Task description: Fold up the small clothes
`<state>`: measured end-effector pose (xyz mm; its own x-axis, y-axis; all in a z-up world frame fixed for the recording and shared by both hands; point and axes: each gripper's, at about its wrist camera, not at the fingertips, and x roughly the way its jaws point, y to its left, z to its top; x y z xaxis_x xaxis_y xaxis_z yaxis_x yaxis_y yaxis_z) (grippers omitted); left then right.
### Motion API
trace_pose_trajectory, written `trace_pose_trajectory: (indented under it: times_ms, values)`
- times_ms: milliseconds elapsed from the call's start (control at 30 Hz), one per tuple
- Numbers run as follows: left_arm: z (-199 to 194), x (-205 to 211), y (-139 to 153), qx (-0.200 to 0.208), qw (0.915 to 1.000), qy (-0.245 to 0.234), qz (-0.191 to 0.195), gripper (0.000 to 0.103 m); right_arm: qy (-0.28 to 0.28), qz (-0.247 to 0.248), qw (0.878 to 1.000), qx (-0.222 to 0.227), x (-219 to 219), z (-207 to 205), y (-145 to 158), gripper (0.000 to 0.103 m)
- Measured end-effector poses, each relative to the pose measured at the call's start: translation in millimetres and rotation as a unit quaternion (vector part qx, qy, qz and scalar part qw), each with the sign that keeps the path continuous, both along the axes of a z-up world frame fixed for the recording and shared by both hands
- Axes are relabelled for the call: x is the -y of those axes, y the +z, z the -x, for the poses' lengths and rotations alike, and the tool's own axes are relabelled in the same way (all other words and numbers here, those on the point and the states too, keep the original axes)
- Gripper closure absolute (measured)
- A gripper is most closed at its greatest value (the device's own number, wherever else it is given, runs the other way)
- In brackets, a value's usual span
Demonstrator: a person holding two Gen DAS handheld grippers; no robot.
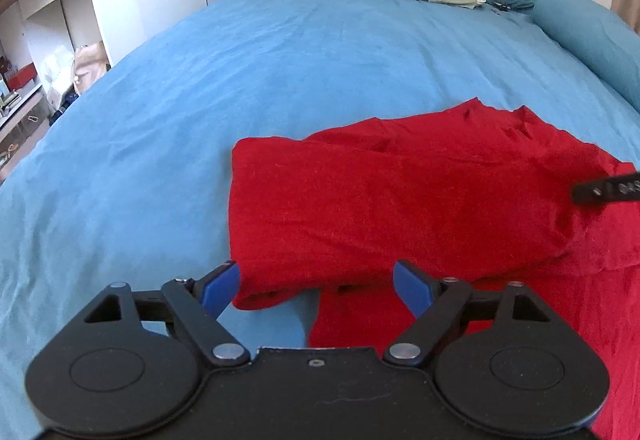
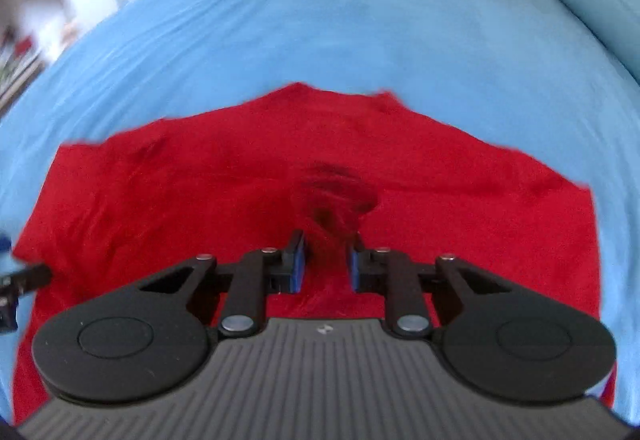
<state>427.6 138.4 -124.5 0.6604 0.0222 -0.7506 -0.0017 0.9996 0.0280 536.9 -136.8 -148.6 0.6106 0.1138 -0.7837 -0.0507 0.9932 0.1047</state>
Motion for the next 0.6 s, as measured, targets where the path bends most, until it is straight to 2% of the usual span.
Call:
trace_pose_trajectory:
  times_ms: [33, 100, 200, 267, 367, 433, 467, 500, 533, 567, 600]
  values:
    - [3.2, -1.8, 0.9, 0.000, 1.0000, 0.001, 0.001, 0.016, -0.006, -0.024, 1.000, -0.008, 9.0, 2.7, -4.0, 0.056]
    - [2.7, -1.3, -0.4, 0.000, 1.0000, 0.005, 0.003, 0.016, -0.009, -0.062, 0.998, -0.013, 21.2, 9.1, -12.1, 0.022]
    - [1.7, -1.1, -2.5, 0.002, 0.9999, 0.011, 0.007, 0.016, -0.001, -0.097, 0.995, -0.001, 25.2, 17.1, -15.9, 0.008]
    - [1.3, -1.5, -4.2, 0.000, 0.9999, 0.012, 0.007, 0.016, -0.009, -0.103, 0.995, 0.005, 24.2, 18.1, -18.0, 0.008]
    - [0.3, -3.7, -6.0, -0.001, 0.9998, 0.016, 0.008, 0.016, -0.041, -0.119, 0.992, 0.014, 23.7, 15.0, -22.6, 0.016]
    - [0.1, -4.7, -5.2, -0.001, 0.9998, 0.019, 0.004, 0.016, -0.068, -0.129, 0.989, 0.015, 24.7, 9.6, -22.9, 0.029]
    - [0.1, -4.7, -4.9, -0.001, 0.9998, 0.020, 0.003, 0.016, -0.075, -0.127, 0.989, 0.013, 26.0, 11.4, -20.8, 0.043]
    - [0.2, -4.7, -5.2, -0.001, 0.9998, 0.021, 0.003, 0.016, -0.079, -0.117, 0.990, 0.010, 25.7, 8.0, -20.7, 0.067]
    - [0.5, -4.5, -6.0, -0.002, 0.9998, 0.022, 0.002, 0.016, -0.080, -0.103, 0.991, 0.003, 25.1, 4.9, -20.5, 0.077]
    - [1.1, -4.2, -7.1, -0.004, 0.9997, 0.022, 0.001, 0.016, -0.079, -0.098, 0.992, 0.004, 26.5, 4.2, -19.0, 0.082]
    - [1.7, -4.0, -8.2, -0.004, 0.9997, 0.023, 0.001, 0.016, -0.077, -0.101, 0.992, 0.009, 28.6, 3.9, -15.0, 0.082]
